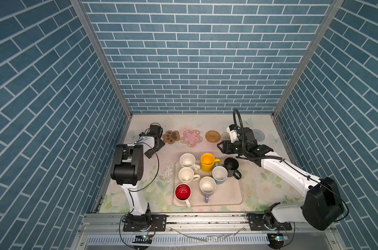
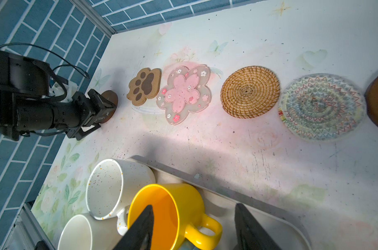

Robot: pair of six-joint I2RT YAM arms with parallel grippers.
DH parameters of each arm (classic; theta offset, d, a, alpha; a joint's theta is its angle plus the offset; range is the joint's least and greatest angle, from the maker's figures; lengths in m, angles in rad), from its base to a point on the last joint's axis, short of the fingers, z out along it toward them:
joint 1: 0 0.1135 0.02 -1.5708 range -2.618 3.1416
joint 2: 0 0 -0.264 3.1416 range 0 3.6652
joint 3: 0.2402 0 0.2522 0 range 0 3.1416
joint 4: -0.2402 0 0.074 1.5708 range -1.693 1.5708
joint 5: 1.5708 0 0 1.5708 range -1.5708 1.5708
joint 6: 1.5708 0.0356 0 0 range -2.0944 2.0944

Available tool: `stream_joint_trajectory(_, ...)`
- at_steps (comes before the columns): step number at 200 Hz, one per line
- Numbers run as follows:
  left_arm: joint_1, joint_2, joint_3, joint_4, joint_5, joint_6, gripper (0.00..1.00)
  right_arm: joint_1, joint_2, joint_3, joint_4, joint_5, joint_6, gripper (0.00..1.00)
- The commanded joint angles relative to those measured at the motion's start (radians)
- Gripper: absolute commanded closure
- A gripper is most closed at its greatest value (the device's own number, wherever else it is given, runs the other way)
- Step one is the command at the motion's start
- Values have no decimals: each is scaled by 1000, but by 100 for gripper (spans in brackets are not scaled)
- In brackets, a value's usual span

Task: Place cups on coasters
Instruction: Move the coaster to the top-left of the table.

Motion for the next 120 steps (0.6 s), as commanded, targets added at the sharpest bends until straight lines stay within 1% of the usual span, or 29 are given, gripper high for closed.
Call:
stream_joint_trajectory(1, 6, 66, 69, -62, 34, 24, 10, 4, 24, 28, 20, -2, -29, 40)
stream_joint_trajectory(42, 6, 97, 153, -98, 39, 32, 10, 4, 64, 76, 17, 7, -43, 39)
stream_joint_trajectory(82, 6, 80, 182, -57, 75, 77, 10, 3, 63, 98, 1, -3, -37, 40)
stream_joint_trajectory(99, 6, 50, 180, -47, 114, 106, 9, 4, 32, 90, -7, 2, -33, 39)
stream_joint_trajectory(120, 1, -35, 112, 16, 180, 159, 9, 2, -5, 82, -48, 43, -48, 39)
